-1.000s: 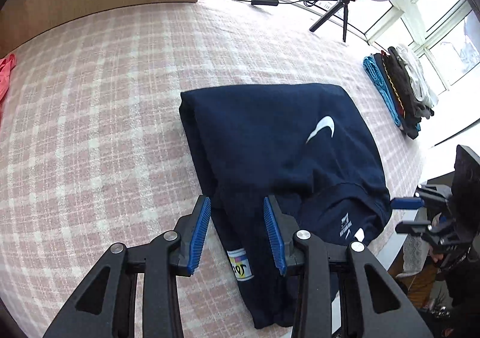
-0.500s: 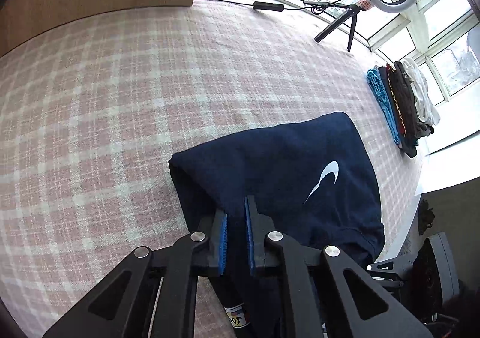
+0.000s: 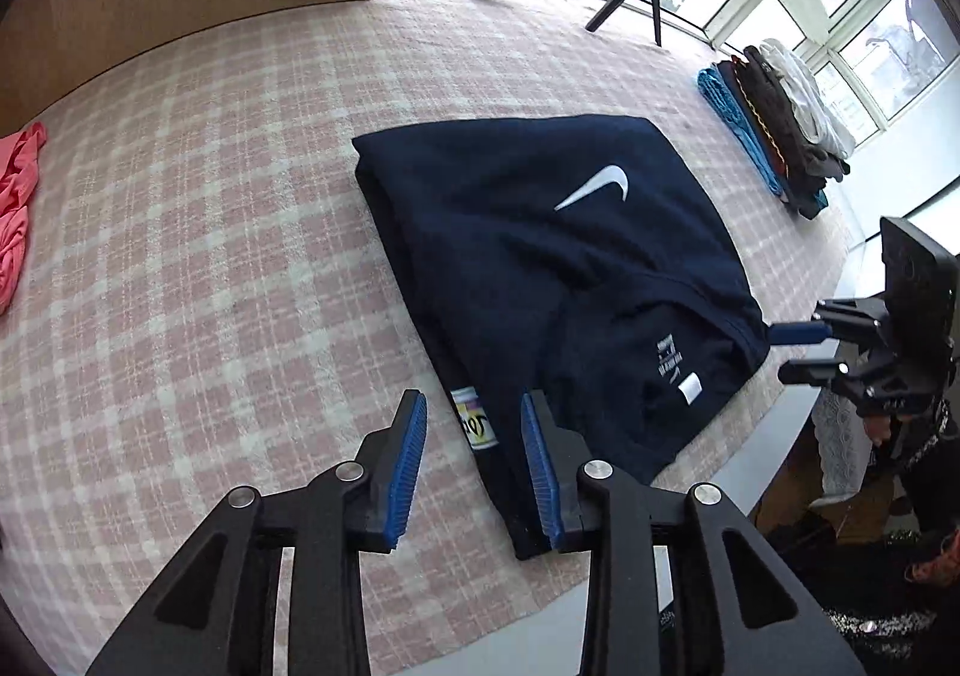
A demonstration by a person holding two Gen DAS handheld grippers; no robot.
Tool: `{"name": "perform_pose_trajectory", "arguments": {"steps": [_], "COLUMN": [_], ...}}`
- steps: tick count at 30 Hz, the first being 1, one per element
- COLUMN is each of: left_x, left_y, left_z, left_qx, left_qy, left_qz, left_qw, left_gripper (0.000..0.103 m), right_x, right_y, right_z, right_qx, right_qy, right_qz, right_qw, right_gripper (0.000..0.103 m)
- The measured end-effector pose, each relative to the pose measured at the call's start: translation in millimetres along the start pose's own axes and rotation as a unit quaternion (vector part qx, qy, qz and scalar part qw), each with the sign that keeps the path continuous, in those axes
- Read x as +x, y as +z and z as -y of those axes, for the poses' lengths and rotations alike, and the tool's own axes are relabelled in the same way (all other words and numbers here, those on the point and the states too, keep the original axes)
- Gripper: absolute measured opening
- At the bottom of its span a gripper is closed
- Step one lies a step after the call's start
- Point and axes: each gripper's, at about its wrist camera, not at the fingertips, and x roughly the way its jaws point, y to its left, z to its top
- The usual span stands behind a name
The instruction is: Fold clothes
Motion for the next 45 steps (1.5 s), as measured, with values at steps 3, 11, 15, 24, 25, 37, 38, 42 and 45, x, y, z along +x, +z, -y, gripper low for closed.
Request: {"name": "perform_pose_trajectory", "arguments": {"steps": [3,11,15,24,25,37,38,42,45], "left_x": [11,56,52,47,46,21,19,0,-4], "left_y": [-20,-21,-16,-4,-2,-5,-3,6,24], "left_z": [41,72,68,60,59,69,70,92,106], "left_qx": [0.062,0.163,0.166,0.161,0.158,0.216,0.215,0.250,0.268], "left_qy": [-0.021,0.033,0.027,0.010,0.006,0.016,0.017,0.006,-0.011], "left_qz": [-0.008,-0.038,-0.035,-0.052,-0.054,-0.085,-0.082,-0.063,-0.045], "left_qw": [0.9978,0.9854,0.9851,0.9856,0.9860,0.9725,0.9730,0.9662,0.9623], "left_gripper": [0.031,0.032,0.021,0.013,0.013,0.016,0.015,0.022,0.028], "right_x": [-9,47,64,59,60,34,37,29,2], "right_y": [-3,5,7,3,3,12,12,22,30], "right_z": [11,-37,-34,-7,-5,5,6,7,18], "right_qx": [-0.021,-0.206,-0.236,-0.242,-0.246,-0.294,-0.292,-0.261,-0.204], "right_qy": [-0.013,-0.007,-0.031,-0.058,-0.059,-0.016,-0.016,0.015,0.077], "right_qz": [-0.003,-0.061,-0.087,-0.109,-0.114,-0.190,-0.198,-0.189,-0.142], "right_qw": [1.000,0.977,0.967,0.962,0.961,0.936,0.936,0.947,0.966], "right_gripper": [0.037,0.037,0.037,0.037,0.036,0.006,0.006,0.009,0.011]}}
